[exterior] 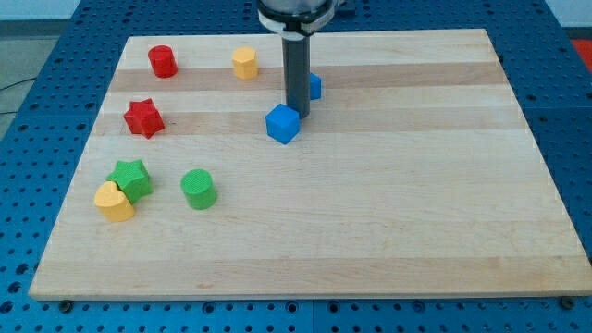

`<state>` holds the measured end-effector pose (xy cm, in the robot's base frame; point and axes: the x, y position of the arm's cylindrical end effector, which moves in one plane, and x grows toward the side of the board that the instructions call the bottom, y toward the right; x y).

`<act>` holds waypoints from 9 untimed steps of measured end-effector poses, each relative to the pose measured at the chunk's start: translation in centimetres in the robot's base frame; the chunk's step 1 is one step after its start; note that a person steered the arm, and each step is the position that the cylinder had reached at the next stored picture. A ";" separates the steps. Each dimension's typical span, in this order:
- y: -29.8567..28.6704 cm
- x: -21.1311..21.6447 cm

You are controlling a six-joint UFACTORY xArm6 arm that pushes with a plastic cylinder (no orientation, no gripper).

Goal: Place the bleu cube horizontally at the right side of the red star

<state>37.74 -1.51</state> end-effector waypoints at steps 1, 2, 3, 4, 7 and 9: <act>0.9 0.9; 1.3 3.1; -1.5 3.1; -3.6 3.6; -6.0 9.6; -8.2 5.7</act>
<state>43.40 -9.71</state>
